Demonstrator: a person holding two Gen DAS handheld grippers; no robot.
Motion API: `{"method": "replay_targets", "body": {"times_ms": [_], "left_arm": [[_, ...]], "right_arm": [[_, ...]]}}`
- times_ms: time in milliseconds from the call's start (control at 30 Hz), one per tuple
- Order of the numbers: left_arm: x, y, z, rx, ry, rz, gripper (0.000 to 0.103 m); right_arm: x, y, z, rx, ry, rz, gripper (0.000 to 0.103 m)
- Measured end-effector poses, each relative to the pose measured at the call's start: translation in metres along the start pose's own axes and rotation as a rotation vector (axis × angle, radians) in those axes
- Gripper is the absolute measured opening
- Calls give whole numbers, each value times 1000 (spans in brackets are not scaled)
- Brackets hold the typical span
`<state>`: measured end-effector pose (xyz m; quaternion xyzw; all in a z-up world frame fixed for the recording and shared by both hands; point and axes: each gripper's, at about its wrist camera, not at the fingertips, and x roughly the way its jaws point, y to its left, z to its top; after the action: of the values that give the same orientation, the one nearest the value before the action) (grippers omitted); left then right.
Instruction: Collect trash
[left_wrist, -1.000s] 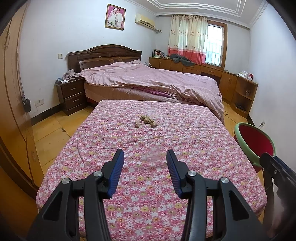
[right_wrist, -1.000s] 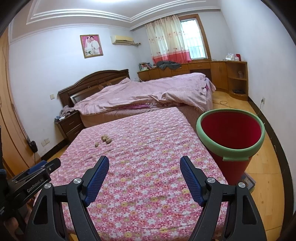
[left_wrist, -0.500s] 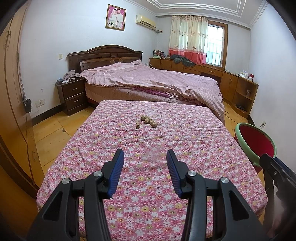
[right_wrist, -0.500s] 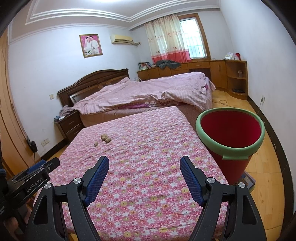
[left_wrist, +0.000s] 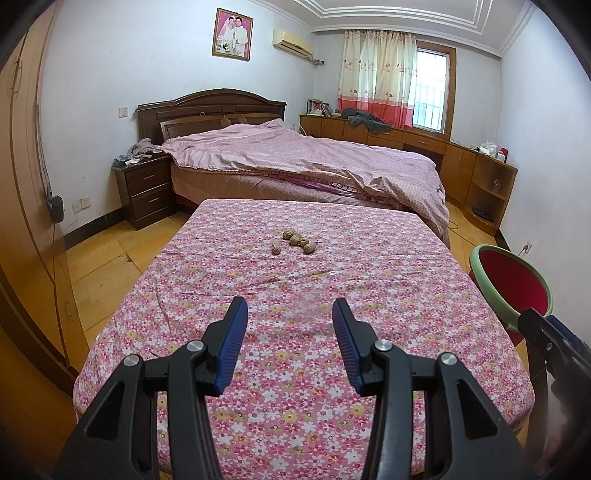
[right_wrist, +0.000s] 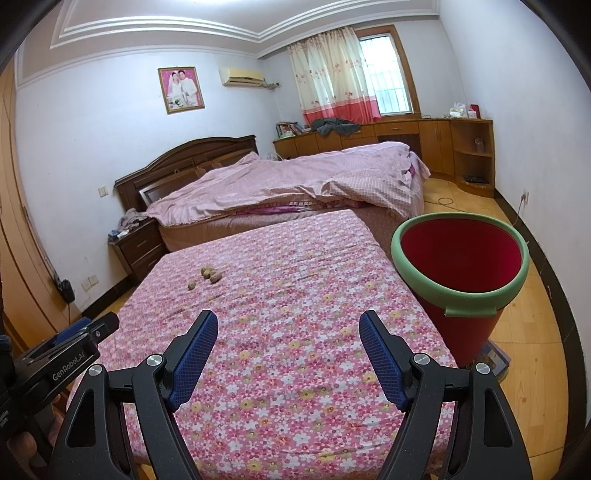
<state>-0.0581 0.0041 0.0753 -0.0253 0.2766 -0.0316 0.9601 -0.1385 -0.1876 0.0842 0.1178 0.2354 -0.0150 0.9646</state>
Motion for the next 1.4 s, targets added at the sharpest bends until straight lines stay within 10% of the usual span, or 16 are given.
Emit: {"method": "replay_targets", "body": {"times_ms": [1400], "left_arm": [[0, 0, -1, 1, -1, 0, 48]], "right_arm": [[1, -2, -4, 5, 4, -3, 80]]}}
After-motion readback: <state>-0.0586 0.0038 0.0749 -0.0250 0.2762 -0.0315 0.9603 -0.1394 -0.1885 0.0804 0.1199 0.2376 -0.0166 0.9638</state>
